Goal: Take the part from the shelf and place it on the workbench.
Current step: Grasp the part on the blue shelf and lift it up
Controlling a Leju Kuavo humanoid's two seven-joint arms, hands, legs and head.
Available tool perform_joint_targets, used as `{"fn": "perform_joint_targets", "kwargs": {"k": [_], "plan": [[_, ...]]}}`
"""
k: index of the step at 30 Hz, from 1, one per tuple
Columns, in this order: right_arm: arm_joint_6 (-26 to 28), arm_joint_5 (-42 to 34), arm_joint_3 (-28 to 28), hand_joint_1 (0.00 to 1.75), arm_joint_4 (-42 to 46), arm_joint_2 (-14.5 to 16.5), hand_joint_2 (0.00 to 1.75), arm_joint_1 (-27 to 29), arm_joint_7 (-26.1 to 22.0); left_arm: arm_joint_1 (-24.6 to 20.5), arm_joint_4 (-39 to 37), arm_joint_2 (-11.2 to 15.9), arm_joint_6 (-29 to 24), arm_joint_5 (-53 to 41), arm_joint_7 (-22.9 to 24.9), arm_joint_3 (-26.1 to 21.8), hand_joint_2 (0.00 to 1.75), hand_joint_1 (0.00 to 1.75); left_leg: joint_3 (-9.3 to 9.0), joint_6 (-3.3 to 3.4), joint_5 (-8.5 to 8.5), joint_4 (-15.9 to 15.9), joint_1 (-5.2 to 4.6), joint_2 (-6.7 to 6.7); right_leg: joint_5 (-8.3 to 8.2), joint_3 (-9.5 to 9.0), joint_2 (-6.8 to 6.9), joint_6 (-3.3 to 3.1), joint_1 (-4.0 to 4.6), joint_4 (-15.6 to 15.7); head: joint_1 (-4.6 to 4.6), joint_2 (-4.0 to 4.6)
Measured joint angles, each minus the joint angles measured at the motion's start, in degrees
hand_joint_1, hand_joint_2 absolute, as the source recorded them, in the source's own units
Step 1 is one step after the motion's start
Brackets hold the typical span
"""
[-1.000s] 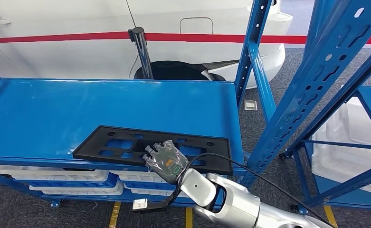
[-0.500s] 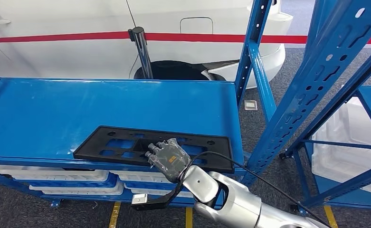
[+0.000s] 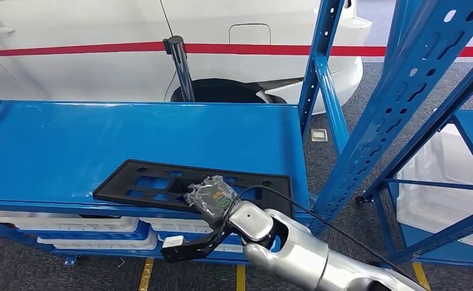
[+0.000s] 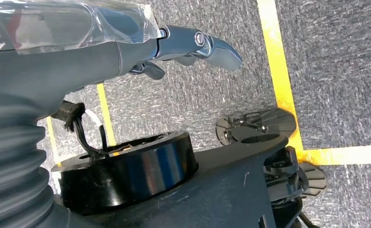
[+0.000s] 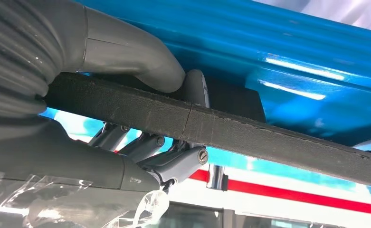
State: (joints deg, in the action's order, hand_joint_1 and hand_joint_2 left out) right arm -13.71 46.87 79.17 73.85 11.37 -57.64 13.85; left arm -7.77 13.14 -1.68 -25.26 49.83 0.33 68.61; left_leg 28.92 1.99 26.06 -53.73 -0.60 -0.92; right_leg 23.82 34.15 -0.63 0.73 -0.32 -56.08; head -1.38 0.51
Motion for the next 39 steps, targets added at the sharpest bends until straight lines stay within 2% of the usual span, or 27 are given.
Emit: {"fn": "perform_joint_targets", "kwargs": {"k": [6,10,39], "plan": [[0.2,-0.8,0.0,1.75,-1.6,0.8,1.75,-0.4,0.3,0.1,0.0,0.0,0.6,-0.3,-0.3,0.0,1.75,0.0,-0.1,0.0,0.01,0.0,0.0,0.0,0.0,-0.12,0.0,-0.01,0.0,0.0,0.0,0.0],[0.6,-0.9,0.1,0.0,-2.3,1.0,1.75,-0.5,0.8,0.1,0.0,0.0,0.7,-0.7,-1.0,0.0,1.75,0.0,-0.15,-0.01,0.0,0.0,0.0,-0.01,-0.02,-0.18,0.01,-0.02,0.0,0.0,0.0,0.0],[1.6,-1.9,1.1,0.0,-4.8,1.6,1.75,-0.3,1.8,0.4,0.0,0.1,0.1,-0.4,0.1,0.0,1.75,0.0,-0.08,-0.04,-0.02,0.0,0.0,-0.02,-0.02,-0.1,0.03,0.0,0.0,0.0,0.0,0.0]]}}
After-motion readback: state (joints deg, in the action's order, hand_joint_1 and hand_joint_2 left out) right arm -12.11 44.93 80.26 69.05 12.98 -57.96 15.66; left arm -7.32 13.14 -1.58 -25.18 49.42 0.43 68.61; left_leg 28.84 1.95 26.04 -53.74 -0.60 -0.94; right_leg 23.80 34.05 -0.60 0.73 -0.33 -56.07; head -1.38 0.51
